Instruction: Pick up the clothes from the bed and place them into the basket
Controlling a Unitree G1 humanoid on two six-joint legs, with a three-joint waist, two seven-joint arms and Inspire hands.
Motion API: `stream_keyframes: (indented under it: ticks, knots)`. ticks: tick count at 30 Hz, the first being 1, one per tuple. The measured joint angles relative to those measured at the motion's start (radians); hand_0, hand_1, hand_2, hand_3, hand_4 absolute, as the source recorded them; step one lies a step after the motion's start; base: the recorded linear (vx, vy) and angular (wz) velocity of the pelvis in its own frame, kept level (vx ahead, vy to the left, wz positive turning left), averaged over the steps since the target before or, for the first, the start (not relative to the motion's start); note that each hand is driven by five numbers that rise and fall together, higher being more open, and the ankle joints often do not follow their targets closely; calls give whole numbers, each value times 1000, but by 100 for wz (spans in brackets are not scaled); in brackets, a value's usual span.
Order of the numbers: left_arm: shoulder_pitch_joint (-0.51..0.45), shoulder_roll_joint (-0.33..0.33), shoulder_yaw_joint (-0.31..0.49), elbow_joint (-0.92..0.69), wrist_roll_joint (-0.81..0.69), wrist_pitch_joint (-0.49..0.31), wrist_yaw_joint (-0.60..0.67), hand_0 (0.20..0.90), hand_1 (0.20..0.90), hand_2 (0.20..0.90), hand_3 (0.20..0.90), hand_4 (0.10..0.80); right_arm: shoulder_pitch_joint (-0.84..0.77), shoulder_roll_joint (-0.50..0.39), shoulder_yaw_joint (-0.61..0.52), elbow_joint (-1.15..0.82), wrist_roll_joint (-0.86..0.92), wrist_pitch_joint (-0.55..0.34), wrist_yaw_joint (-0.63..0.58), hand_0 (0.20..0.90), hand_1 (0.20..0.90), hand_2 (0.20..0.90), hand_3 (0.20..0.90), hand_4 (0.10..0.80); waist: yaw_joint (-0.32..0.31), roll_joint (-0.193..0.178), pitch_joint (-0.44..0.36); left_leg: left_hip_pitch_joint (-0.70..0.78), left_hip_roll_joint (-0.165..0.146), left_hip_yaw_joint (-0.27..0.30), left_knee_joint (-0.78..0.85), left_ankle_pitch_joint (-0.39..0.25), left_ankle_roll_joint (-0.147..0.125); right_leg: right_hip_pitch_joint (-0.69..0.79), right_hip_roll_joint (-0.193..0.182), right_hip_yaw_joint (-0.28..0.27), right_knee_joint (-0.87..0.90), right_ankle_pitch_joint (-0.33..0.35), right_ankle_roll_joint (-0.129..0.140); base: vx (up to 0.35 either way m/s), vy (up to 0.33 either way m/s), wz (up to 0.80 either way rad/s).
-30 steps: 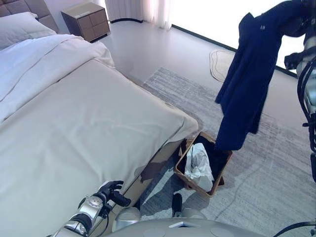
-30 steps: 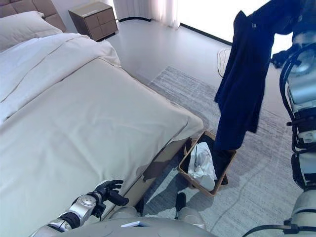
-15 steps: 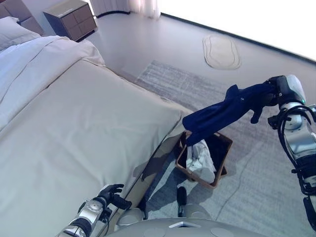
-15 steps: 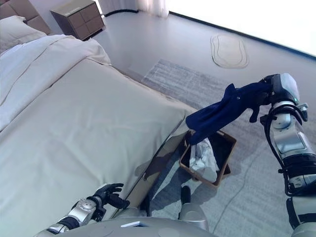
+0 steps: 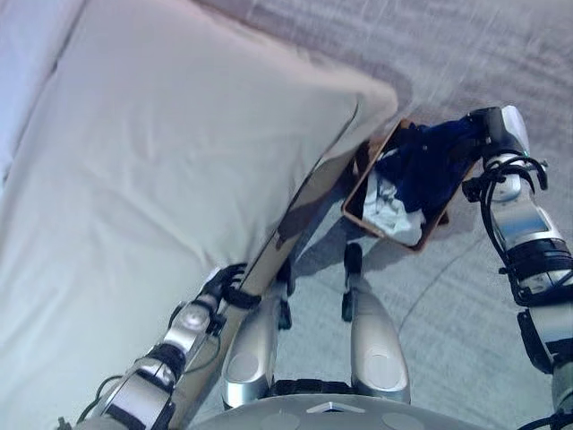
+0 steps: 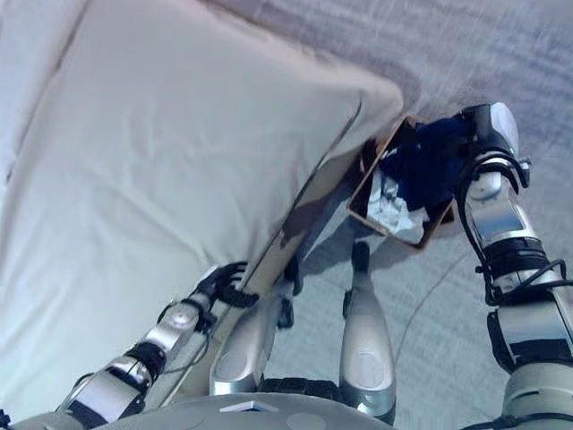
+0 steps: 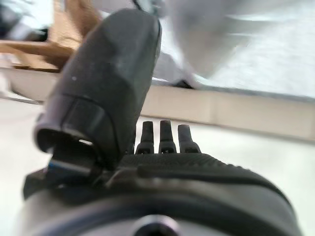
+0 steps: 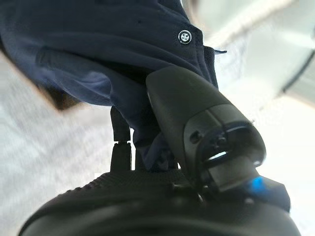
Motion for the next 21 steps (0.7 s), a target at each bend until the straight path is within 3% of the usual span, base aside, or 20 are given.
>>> stream_keyframes:
  ticks: [4,11,15,21]
  knots:
    - [-37,3,-35,-82,-33,-47,21,900,900,900,900,800,-140,26,77,131,-1,46,-28,900,900,900,900,800,52,2,3,-184,-25,-18,128,-32,10,-199,-36,8,176,-57,-12,-75,-43,25]
    - [-19,9,-33,-81,-101,-37,43,900,900,900,900,800,-250,61,110,307,22,98,-106,900,900,900,900,800,123,1,4,-397,-22,-72,233,-38,12,-383,-42,-25,266,-75,-26,-23,2,23]
    - [-20,9,-27,-88,-108,-38,39,900,900,900,900,800,-236,86,101,336,63,87,-133,900,900,900,900,800,130,0,4,-424,-25,-93,248,-35,12,-391,-46,-39,267,-76,-26,9,41,16]
    - [-22,6,2,-39,-102,-29,20,900,900,900,900,800,-49,172,-18,288,188,-53,-184,900,900,900,900,800,96,-12,12,-369,-22,-121,223,-33,14,-301,-23,-49,194,-67,-18,5,78,7]
